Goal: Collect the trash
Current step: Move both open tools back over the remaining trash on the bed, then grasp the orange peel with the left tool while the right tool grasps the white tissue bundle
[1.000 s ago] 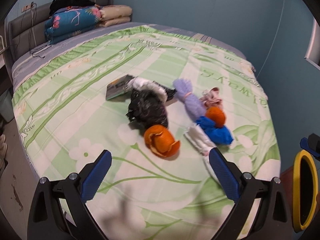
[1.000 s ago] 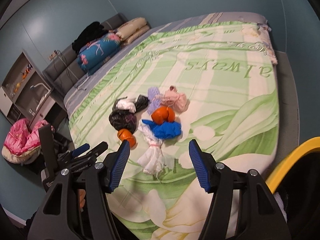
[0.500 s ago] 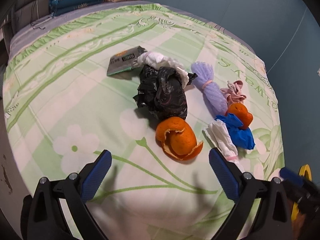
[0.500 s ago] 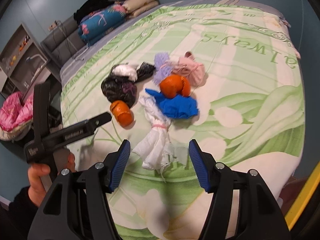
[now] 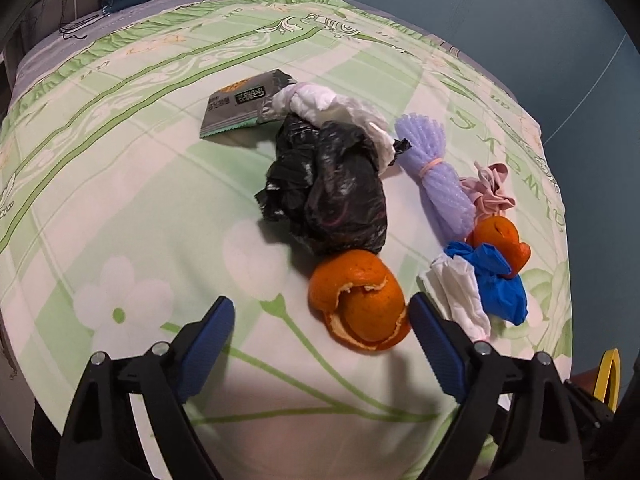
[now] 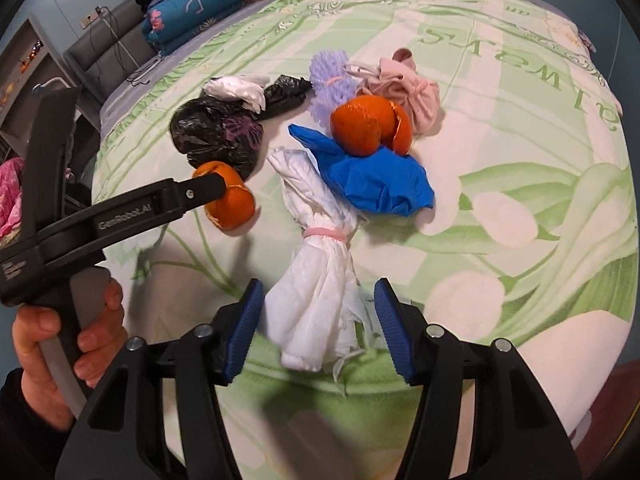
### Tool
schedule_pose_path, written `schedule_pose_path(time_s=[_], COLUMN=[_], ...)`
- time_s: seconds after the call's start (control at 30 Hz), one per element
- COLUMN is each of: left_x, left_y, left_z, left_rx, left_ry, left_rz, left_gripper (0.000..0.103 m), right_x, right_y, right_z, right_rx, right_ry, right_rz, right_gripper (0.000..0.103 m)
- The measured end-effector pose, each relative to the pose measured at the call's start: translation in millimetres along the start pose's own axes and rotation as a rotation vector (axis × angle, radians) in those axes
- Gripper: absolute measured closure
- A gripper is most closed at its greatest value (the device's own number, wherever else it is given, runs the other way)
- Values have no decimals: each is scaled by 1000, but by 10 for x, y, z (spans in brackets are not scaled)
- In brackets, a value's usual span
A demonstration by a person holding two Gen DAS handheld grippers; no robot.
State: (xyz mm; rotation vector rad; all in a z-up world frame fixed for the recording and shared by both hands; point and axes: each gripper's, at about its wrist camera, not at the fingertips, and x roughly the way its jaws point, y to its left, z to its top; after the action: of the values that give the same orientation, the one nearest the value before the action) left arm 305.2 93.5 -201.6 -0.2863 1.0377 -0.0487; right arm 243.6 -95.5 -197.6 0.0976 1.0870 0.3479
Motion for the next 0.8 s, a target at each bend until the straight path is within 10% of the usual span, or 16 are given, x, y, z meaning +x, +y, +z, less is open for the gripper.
schedule_pose_path(time_s=[0.43,0.8], left_x=[50,-15], left_y=[-202,-172], left_z=[-42,-71], left_rx=[36,12], left_ry=[5,3], left_rz=[-92,-106], left_gripper=[58,70], right_x=[184,141], right_y=[42,-79], right_z=[4,14], right_rx=[0,84], right_ry=[18,10], right_rz=[-55,-46], right_gripper=[67,87])
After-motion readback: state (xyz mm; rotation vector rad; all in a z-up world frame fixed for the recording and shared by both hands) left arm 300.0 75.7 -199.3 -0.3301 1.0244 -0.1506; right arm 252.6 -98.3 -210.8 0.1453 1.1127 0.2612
